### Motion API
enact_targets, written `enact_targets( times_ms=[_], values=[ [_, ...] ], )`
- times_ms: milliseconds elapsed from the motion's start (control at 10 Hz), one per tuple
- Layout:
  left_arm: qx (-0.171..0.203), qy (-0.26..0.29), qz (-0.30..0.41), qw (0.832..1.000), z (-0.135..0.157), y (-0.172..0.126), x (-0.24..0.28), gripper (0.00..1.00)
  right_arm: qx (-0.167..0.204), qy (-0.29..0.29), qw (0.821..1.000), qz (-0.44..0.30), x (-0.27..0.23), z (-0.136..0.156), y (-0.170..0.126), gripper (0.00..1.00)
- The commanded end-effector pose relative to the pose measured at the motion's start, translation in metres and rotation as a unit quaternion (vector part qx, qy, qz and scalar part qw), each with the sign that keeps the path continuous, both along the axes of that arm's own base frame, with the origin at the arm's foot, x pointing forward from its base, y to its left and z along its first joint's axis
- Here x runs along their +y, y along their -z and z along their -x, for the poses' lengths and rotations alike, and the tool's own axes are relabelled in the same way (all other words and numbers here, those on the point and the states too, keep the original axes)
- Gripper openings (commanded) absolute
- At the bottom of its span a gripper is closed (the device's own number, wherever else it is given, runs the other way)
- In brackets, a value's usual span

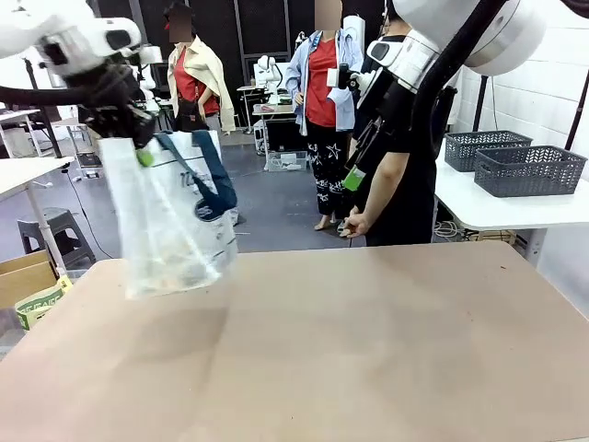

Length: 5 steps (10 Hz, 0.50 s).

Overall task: Transfer purchased items from the store into the shopping bag.
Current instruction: Move the Reusable shopping bag to the right side of the table.

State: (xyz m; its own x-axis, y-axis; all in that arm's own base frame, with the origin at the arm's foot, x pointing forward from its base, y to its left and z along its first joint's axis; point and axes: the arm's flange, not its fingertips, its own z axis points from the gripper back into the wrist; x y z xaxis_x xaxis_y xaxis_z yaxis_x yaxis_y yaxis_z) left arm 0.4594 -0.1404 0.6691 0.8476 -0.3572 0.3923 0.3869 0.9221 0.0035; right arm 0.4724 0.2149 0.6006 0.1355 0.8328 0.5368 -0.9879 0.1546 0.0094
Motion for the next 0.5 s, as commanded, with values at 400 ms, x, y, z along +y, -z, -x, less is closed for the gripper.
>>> enact_targets(
  times_ms=[400],
  values=[
    [-0.063, 0.022, -0.063, 0.996, 0.029, 0.017, 0.094, 0.00, -0.002, -0.004, 1.000, 0.010, -0.001, 0.000, 0.002, 1.00]
  ],
)
